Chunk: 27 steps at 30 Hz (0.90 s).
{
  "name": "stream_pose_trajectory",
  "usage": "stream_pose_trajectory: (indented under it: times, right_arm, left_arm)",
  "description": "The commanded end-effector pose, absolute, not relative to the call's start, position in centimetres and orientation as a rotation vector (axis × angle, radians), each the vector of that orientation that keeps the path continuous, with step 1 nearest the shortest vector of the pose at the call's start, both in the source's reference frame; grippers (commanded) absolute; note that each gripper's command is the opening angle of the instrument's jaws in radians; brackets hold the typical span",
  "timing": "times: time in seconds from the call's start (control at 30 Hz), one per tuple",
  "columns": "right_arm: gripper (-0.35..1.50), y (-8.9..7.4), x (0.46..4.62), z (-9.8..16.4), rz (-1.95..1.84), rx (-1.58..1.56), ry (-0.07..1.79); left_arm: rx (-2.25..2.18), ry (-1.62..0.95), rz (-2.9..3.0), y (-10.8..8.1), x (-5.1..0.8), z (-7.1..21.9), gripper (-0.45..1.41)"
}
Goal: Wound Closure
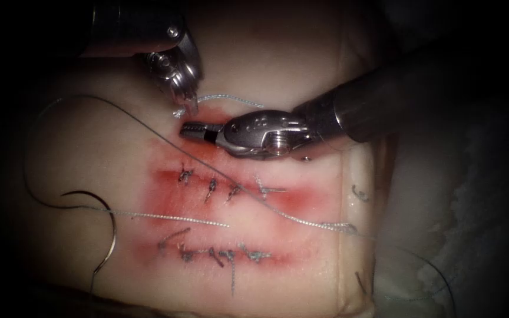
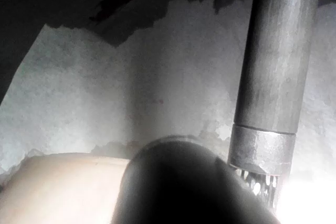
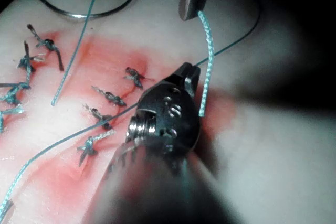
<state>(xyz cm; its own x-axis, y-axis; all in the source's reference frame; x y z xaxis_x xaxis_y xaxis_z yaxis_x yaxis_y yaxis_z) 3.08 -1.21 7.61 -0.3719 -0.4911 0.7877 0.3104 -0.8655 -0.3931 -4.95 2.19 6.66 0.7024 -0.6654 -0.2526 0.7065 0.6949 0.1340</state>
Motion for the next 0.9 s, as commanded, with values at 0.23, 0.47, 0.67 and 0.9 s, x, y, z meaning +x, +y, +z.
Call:
stream_pose_trajectory:
  times: [0.23, 0.47, 0.67, 0.9]
  right_arm:
    - [-0.32, -1.2, 3.18, 7.6, -2.228, -1.371, 0.271]
    - [1.2, -1.0, 2.91, 7.2, -2.234, -1.436, 0.187]
    - [1.43, -0.5, 2.16, 6.6, -2.117, -1.56, 0.017]
    - [1.43, -0.1, 1.05, 6.3, -2.071, -1.482, -0.056]
  left_arm:
    - [0.225, 0.186, -0.773, 2.3, -5.01, 6.7, -0.45]
    - [0.212, 0.179, -0.754, 2.4, -4.88, 6.6, -0.45]
    - [0.203, 0.168, -0.765, 2.6, -4.65, 6.5, -0.45]
    - [0.205, 0.163, -0.787, 2.7, -4.54, 6.5, -0.45]
